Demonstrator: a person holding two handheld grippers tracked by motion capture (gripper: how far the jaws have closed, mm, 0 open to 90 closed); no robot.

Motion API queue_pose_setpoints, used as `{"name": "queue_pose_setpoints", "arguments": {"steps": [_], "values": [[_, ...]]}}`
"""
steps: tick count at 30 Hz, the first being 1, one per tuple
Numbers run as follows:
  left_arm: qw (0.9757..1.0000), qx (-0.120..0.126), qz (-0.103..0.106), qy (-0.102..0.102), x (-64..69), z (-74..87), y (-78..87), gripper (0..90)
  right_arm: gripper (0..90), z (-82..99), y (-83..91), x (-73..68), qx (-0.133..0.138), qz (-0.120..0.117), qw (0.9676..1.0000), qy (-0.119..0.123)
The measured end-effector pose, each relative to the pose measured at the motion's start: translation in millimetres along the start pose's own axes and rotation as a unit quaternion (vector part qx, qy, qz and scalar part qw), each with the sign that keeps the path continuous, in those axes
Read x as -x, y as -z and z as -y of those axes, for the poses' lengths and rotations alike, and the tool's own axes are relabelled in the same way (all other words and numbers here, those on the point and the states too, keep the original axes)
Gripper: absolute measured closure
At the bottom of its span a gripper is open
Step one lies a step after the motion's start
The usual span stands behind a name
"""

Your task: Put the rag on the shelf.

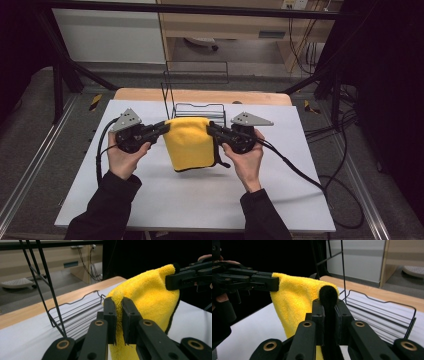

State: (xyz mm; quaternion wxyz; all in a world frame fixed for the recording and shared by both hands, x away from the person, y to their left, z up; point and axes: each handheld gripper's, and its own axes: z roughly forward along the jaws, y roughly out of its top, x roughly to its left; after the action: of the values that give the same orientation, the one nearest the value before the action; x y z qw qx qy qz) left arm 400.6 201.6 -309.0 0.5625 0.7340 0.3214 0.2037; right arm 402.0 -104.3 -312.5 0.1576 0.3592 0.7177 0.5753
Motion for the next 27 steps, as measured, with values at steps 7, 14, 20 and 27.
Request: {"name": "queue_pose_setpoints", "arguments": {"steps": [7, 14, 20, 27], "values": [[0.9997, 0.023, -0.001, -0.001, 1.2, -11.5, 1.3, 82.8, 80.5, -14.1, 7.7, -2.4, 0.021, 0.003, 0.9997, 0.010], [0.9992, 0.039, -0.005, -0.004, 1.7, -23.9, 2.2, 82.8, 80.5, -26.8, 12.7, -4.9, 0.038, 0.008, 0.9992, 0.013], [0.9985, 0.053, -0.009, -0.009, 3.1, -35.1, 2.2, 82.8, 80.5, -35.4, 16.2, -4.2, 0.052, 0.008, 0.9985, 0.013], [0.9972, 0.073, -0.011, -0.010, 2.5, -47.4, 1.4, 82.8, 80.4, -48.6, 20.4, -4.7, 0.068, 0.010, 0.9975, 0.014]]}}
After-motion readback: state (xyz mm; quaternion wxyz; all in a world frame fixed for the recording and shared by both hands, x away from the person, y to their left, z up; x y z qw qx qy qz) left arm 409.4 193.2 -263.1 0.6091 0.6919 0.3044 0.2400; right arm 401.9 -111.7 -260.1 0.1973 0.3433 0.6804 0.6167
